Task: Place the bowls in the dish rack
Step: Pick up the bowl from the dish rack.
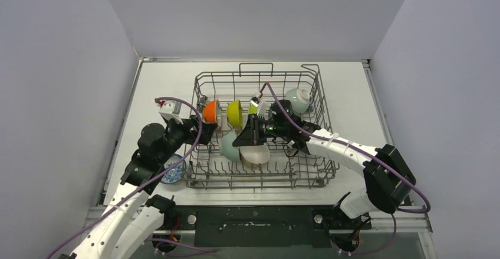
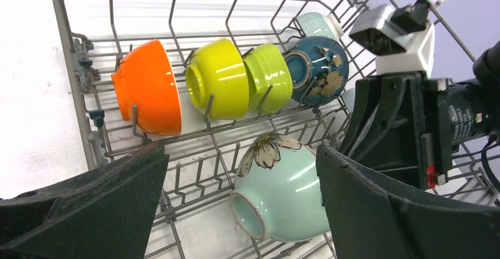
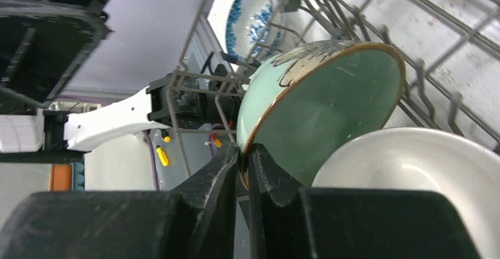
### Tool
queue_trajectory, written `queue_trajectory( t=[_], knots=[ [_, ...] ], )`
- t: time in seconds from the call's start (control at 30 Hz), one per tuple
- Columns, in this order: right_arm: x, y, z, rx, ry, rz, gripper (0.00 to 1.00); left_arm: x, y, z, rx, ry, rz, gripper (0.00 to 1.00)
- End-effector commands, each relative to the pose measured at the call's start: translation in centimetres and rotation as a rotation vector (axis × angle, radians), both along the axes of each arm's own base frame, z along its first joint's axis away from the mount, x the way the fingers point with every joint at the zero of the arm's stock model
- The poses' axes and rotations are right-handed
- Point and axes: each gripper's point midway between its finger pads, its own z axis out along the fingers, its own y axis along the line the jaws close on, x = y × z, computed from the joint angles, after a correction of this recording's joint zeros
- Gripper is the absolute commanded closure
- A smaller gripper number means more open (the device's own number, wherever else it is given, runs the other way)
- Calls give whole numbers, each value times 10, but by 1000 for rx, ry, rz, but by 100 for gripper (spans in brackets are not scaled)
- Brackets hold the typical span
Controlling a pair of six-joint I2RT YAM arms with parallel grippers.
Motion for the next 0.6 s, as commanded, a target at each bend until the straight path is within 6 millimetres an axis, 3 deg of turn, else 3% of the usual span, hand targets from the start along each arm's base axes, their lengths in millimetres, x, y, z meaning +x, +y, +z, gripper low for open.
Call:
queue_trajectory(
  t=[0.0,0.33,0.57],
  knots=[
    [5,6,100,217,-301,96,95,-2,-4,49,15,-191,-56,4],
    [15,-17,122,229,-405,114,95,-14,-18,75,92,-394,-199,4],
    [25,-52,113,122,-513,133,95,-38,-45,65,277,-587,-489,4]
  ],
)
